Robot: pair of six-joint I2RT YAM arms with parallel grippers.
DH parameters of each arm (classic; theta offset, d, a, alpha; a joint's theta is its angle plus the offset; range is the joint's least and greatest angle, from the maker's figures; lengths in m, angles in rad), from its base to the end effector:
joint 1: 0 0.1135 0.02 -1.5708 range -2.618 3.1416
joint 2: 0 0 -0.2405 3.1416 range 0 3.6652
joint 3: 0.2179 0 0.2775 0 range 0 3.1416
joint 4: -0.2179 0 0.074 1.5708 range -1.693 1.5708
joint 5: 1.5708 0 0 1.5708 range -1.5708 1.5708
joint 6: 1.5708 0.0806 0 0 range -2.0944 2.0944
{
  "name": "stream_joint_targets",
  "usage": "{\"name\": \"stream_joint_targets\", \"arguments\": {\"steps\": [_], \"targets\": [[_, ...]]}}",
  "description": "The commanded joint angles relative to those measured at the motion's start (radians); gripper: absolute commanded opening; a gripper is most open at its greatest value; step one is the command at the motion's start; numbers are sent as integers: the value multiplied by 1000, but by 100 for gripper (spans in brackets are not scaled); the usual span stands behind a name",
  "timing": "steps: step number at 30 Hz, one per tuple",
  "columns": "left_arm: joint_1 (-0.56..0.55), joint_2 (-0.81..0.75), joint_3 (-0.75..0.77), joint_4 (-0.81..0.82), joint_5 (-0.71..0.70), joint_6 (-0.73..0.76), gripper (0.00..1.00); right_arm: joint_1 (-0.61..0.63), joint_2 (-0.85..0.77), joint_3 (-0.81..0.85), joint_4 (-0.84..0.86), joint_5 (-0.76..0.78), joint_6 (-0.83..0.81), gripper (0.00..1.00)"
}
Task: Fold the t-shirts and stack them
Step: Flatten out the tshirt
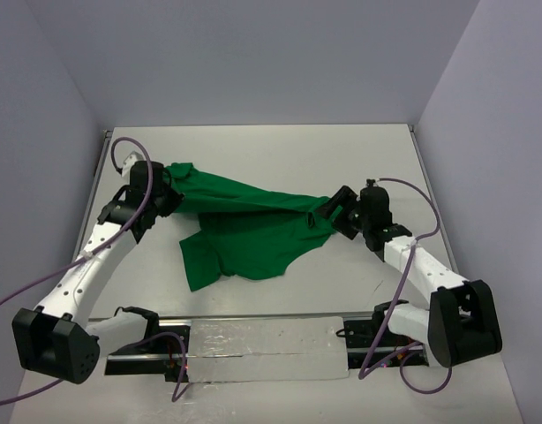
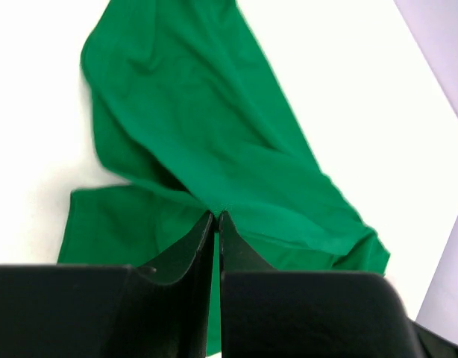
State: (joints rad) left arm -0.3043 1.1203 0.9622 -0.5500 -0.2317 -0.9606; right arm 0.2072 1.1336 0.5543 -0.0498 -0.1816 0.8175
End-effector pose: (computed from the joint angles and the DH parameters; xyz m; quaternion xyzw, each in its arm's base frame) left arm 0.2995 -0.0747 0.2474 -0.3366 0.8386 -0.1608 0.3970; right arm 0.2922 0.0763 0.1431 0.2274 0.8589 0.2919 0.3542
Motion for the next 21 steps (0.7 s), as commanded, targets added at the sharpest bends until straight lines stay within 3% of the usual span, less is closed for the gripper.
{"name": "stream_joint_targets", "arguments": {"steps": [1,7,13,18,21], "targets": [[46,60,183,-30,-17,70,10,-3,59,15,189,-114,154,85],[82,157,383,-75,-11,124,10,-14,125,39,139,1,138,84],[84,173,391,-59,13,133,10,-18,52,56,57,151,39,83],[86,180,359,-35,33,120,10,-1,145,129,45,23,17,76],[86,180,352,-31,35,118,10,33,139,87,117,19,72,74]]}}
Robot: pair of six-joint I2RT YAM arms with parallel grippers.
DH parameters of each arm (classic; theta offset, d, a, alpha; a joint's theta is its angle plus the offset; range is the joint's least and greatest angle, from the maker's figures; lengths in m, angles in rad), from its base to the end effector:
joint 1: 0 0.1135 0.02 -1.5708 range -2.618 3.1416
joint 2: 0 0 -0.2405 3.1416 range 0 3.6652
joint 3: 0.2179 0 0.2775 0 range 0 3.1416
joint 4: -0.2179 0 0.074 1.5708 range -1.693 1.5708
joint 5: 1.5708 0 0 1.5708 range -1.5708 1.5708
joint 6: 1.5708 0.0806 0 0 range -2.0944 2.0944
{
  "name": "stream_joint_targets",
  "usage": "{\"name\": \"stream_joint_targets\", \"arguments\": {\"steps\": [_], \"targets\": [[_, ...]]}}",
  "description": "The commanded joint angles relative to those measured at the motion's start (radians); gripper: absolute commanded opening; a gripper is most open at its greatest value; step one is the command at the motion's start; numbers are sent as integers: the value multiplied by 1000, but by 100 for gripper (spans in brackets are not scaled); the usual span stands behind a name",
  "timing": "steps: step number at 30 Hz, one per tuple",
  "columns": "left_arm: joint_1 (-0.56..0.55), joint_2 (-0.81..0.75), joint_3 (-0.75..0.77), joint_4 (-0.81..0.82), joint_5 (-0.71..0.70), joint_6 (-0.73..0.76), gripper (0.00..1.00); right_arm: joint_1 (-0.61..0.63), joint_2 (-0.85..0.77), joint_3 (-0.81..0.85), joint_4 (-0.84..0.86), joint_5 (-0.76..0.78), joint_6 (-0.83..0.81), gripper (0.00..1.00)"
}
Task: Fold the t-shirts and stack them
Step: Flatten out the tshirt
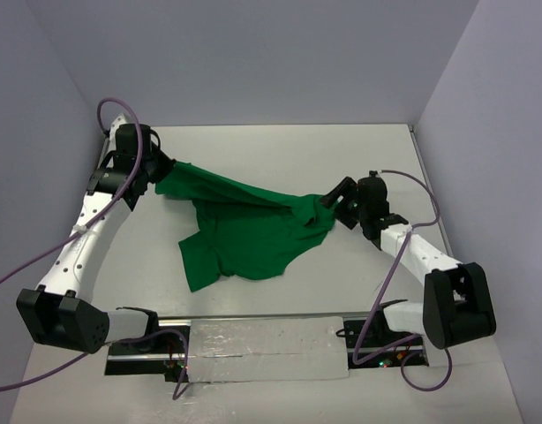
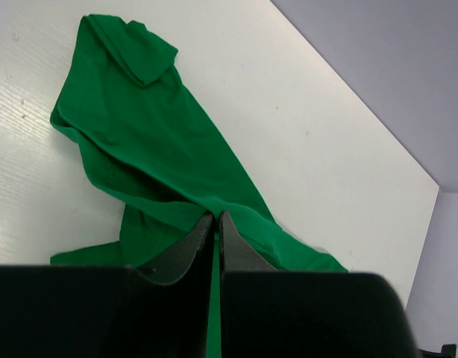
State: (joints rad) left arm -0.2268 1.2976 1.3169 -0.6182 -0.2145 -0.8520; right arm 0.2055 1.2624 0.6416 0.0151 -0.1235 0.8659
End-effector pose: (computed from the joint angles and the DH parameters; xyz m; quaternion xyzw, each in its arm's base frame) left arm 0.3459 -0.0622 0.3242 -0.3179 0.8212 -0.1573 0.4470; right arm 0.3199 0.0768 0.1462 0.2596 0.8456 0.2834 0.3704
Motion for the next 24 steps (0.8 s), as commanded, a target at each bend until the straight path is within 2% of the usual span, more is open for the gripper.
{"name": "stream_joint_targets", "arguments": {"steps": [1,5,10,16,24], "targets": [[9,0,-5,36,16,11,10,41,3,-24,69,-46,48,73],[9,-6,-9,36,18,18,10,56,-22,-99,174,-92,140,72],[9,-6,-8,33,22,16,10,75,33,-74,203,-159,173,74],[9,-17,-23,40,30,13,10,94,71,-40,189,-85,178,75],[9,-21,-10,31,29,18,10,92,183,-16,269,-77,240,75]]}}
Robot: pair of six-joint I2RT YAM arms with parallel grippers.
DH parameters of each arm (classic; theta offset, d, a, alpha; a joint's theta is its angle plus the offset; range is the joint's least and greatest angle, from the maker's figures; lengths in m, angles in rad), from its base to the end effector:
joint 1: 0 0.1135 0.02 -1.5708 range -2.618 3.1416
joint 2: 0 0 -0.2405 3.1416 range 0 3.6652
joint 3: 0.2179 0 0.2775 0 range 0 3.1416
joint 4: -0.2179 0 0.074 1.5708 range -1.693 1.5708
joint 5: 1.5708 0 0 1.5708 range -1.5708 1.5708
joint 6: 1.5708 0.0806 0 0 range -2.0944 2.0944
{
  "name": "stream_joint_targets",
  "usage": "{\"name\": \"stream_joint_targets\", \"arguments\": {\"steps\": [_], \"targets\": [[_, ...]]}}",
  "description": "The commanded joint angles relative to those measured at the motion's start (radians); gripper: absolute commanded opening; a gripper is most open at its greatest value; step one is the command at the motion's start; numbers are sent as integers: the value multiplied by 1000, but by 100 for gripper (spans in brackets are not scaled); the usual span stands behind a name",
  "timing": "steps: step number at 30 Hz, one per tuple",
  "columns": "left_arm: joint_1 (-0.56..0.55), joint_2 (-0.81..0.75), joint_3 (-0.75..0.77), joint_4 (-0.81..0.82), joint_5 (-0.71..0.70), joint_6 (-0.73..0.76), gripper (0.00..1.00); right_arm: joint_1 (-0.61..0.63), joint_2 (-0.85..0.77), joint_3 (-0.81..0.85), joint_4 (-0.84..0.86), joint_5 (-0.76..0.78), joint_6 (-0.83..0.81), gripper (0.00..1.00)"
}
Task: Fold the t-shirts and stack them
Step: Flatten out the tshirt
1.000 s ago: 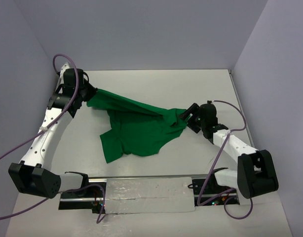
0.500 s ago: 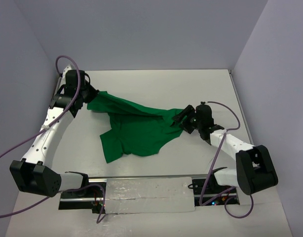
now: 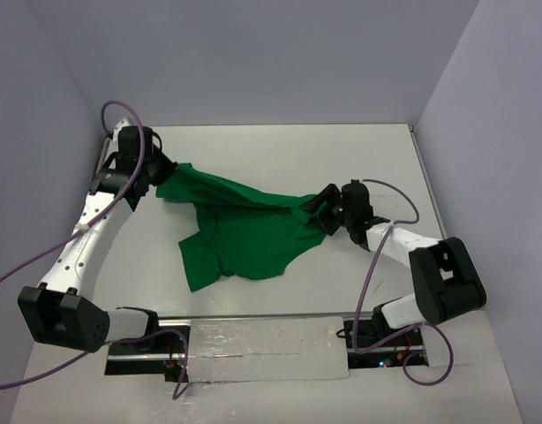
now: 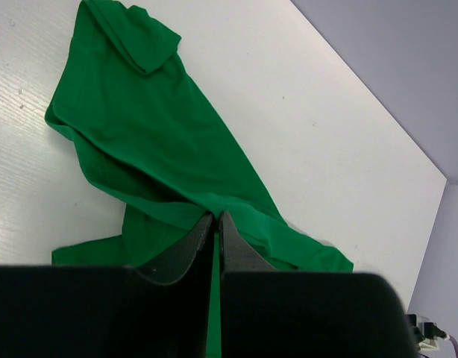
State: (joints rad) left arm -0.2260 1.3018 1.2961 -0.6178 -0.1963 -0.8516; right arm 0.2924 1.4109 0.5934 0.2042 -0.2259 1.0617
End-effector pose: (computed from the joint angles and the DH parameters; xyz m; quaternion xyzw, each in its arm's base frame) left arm 0.3462 -0.0635 0.3144 -0.3151 0.8289 -0.1581 0.4344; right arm 0.3161 0.1140 0.1065 0.2828 0.8370 0.3647 0.2941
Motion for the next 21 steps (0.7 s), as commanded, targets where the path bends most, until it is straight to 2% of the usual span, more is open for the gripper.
{"name": "stream_joint_targets", "arguments": {"steps": [1,5,8,9,10,11,13,17,21], "targets": [[8,-27,12,29,11,17,10,7,39,32,86,34,54,75],[8,-29,15,28,13,18,10,8,78,28,123,79,84,71],[8,-33,12,30,17,15,10,15,103,30,141,112,101,59],[8,-36,9,30,17,14,10,18,107,32,147,122,103,50],[8,-40,5,29,20,13,10,22,112,38,143,138,103,30],[8,-42,0,32,27,16,10,26,110,45,129,165,98,21],[8,-55,-4,31,26,18,10,25,88,68,105,184,82,11],[8,-69,51,-10,11,39,10,24,-67,144,-13,263,-6,9],[8,-96,208,-47,26,94,10,22,-297,295,-201,380,-161,9]]}}
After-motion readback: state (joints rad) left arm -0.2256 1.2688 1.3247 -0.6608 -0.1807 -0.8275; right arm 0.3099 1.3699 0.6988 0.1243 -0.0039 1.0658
